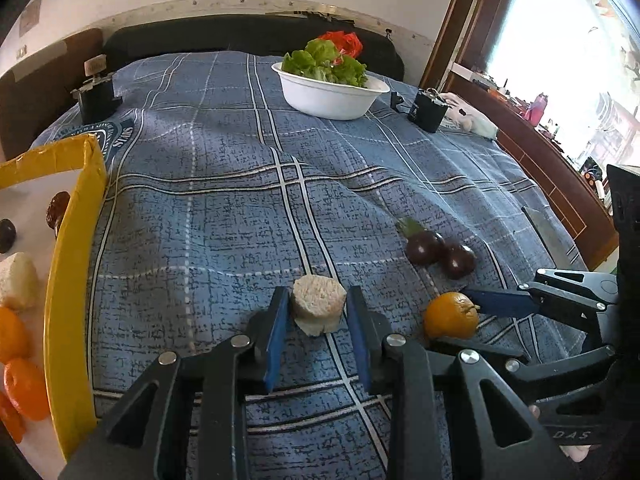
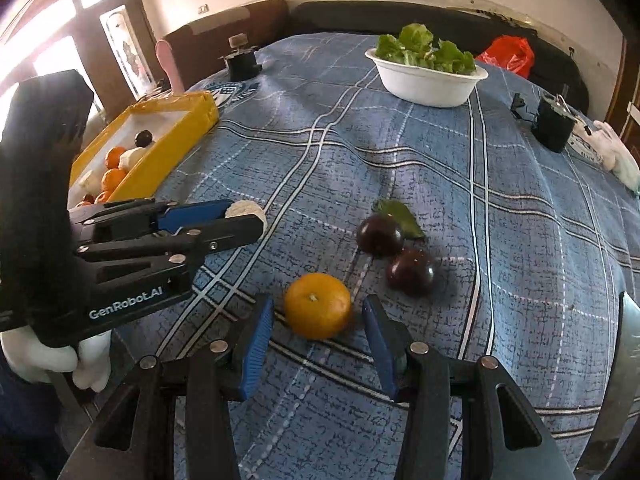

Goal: Organize fruits
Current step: 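Grasp the white yam piece with the left tool while the right tool grasps a mandarin, then carry the yam piece and mandarin into the tray and open both tools, then move both open tools back toward the two dark plums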

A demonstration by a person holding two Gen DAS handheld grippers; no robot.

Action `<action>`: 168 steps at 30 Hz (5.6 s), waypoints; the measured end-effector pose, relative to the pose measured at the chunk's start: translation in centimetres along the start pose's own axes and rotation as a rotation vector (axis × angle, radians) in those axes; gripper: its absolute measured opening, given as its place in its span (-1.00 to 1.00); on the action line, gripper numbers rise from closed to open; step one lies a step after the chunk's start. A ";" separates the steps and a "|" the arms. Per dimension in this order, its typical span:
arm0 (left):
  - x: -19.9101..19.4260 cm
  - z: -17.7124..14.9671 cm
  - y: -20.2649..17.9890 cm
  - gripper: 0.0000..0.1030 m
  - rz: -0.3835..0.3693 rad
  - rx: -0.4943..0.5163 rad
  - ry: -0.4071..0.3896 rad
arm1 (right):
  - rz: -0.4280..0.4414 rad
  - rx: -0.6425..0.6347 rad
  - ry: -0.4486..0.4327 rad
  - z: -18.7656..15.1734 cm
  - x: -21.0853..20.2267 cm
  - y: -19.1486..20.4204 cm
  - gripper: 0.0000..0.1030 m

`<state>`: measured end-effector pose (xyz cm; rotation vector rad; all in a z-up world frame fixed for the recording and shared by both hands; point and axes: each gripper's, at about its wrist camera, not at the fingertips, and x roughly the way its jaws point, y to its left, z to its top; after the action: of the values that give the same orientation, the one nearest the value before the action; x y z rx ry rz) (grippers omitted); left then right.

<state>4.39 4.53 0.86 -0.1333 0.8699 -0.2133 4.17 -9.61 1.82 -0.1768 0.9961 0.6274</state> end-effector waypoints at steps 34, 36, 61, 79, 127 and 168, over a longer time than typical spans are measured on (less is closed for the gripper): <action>-3.7 -0.4 -4.1 -0.46 0.274 0.179 -0.247 | 0.009 0.110 -0.198 0.7 -2.6 -0.9 -0.29; -3.6 -0.5 -4.2 -0.46 0.275 0.181 -0.247 | 0.010 0.109 -0.198 0.7 -2.7 -0.9 -0.29; -3.6 -0.6 -4.3 -0.46 0.282 0.182 -0.252 | 0.007 0.108 -0.204 0.8 -2.9 -0.8 -0.29; -8.5 -0.4 -0.2 -0.45 0.154 0.020 -0.255 | 0.031 0.110 -0.271 1.2 -4.9 0.0 -0.29; -14.9 -7.5 19.4 -0.11 0.337 -0.264 -0.123 | 0.234 -0.344 -0.022 3.9 5.0 24.7 -0.25; -15.3 -4.1 7.5 0.82 0.842 -0.054 -0.158 | 0.198 0.196 -0.256 2.2 -4.9 -0.7 0.25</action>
<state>-7.37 15.40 8.11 0.1692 0.7112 0.6011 4.32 -11.27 6.97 0.1740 0.8264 0.7087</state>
